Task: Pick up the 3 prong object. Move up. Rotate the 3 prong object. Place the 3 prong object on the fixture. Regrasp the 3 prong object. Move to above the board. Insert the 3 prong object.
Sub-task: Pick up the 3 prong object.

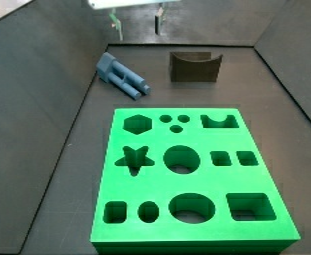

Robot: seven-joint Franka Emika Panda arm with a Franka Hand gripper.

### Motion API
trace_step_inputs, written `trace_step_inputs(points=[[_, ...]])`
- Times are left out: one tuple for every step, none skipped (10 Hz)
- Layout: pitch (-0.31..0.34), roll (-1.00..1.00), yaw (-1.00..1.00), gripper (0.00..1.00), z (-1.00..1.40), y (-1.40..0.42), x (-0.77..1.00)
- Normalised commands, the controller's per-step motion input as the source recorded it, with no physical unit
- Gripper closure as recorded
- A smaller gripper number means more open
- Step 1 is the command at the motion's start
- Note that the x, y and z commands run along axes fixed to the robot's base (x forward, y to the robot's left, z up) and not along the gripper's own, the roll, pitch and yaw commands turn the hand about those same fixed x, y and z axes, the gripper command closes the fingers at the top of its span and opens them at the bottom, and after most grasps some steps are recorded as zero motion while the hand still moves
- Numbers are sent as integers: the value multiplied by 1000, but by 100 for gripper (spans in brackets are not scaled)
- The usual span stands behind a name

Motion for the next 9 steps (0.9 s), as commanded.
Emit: trace_step_inputs(points=[[-107,0,594,0,-286,-297,-80],[-109,0,586,0,-271,-277,-83],[-107,0,594,0,-306,-274,-89],[-106,0,589,0,-329,-260,-80],[-101,0,583,0,-337,-257,-69],[-106,0,543,0,-314,-200,-129],[-87,1,500,0,-317,-131,-131],[-84,6,471,0,-354,-131,-117],[-69,21,206,0,-409,-89,-89]])
